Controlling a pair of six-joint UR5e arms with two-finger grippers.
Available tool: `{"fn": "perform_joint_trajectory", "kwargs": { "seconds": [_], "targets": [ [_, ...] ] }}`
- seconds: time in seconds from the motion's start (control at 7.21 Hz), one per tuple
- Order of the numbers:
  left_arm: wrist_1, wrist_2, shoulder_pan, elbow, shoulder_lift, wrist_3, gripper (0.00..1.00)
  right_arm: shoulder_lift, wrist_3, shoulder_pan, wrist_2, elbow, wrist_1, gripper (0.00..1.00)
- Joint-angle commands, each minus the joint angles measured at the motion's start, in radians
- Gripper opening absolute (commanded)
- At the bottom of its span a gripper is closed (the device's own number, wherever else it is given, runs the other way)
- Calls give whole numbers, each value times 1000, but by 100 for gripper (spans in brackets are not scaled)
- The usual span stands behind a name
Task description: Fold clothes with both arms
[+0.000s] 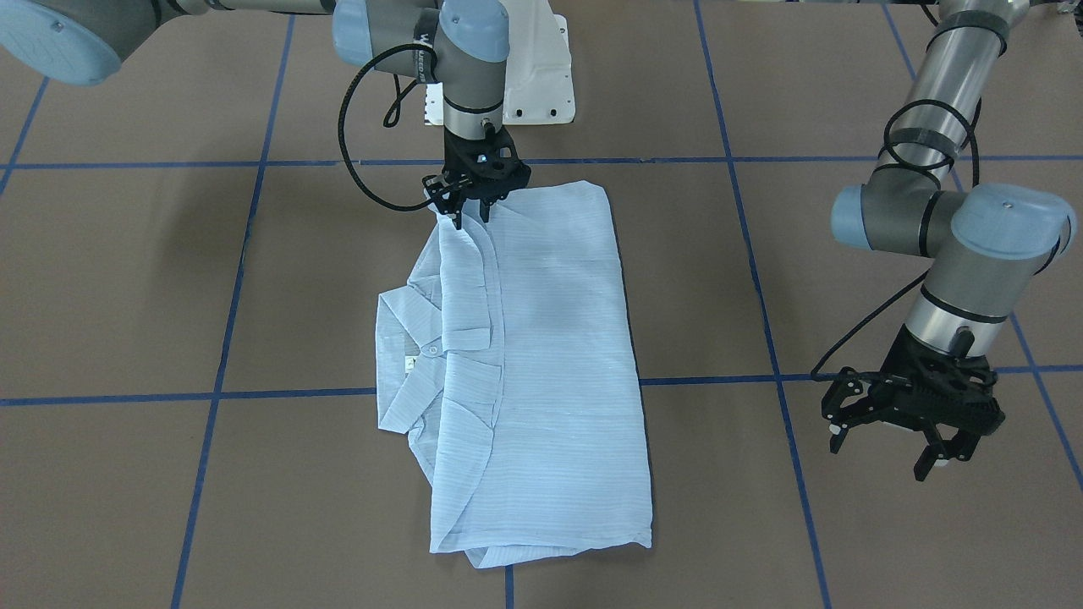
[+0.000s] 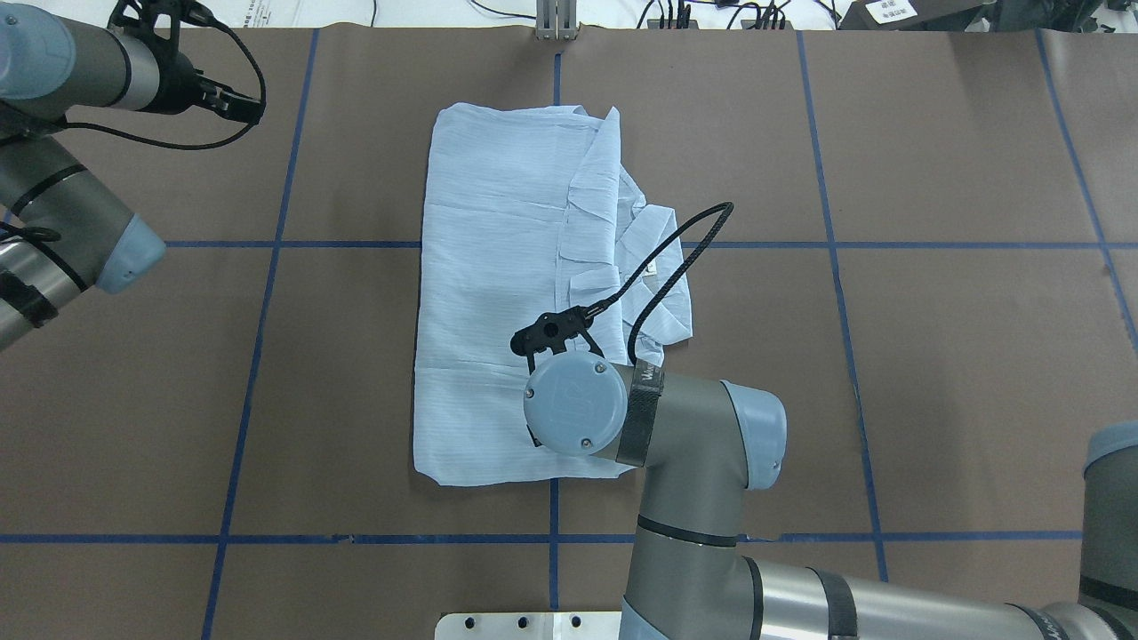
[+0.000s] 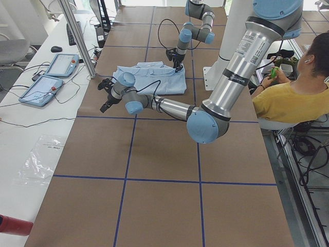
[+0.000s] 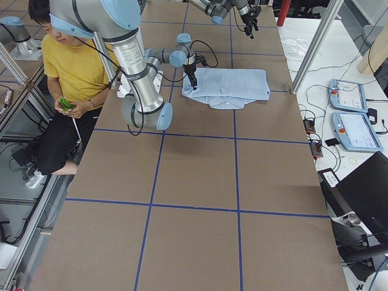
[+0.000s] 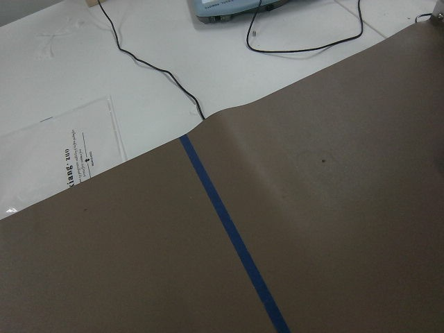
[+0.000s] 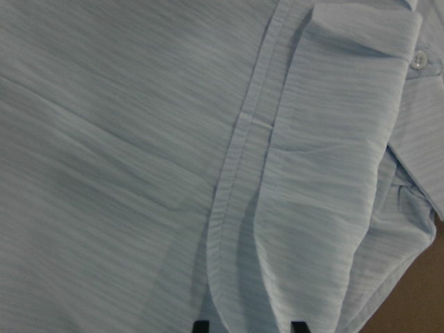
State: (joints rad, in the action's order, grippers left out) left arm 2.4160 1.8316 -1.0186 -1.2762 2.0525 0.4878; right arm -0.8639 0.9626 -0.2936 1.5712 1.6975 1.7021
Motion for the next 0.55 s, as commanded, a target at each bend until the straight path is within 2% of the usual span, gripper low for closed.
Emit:
{"fn": "perform_joint_trajectory", "kwargs": {
  "seconds": [0.0, 0.14, 0.42],
  "targets": [
    [0, 0, 0, 0, 0, 2, 100, 3, -4, 1, -2, -4, -1, 10],
    [0, 0, 0, 0, 0, 2, 100, 3, -4, 1, -8, -4, -2, 0],
    [0, 0, 0, 0, 0, 2, 100, -6, 7, -5, -17, 19, -7, 0]
  ]
}}
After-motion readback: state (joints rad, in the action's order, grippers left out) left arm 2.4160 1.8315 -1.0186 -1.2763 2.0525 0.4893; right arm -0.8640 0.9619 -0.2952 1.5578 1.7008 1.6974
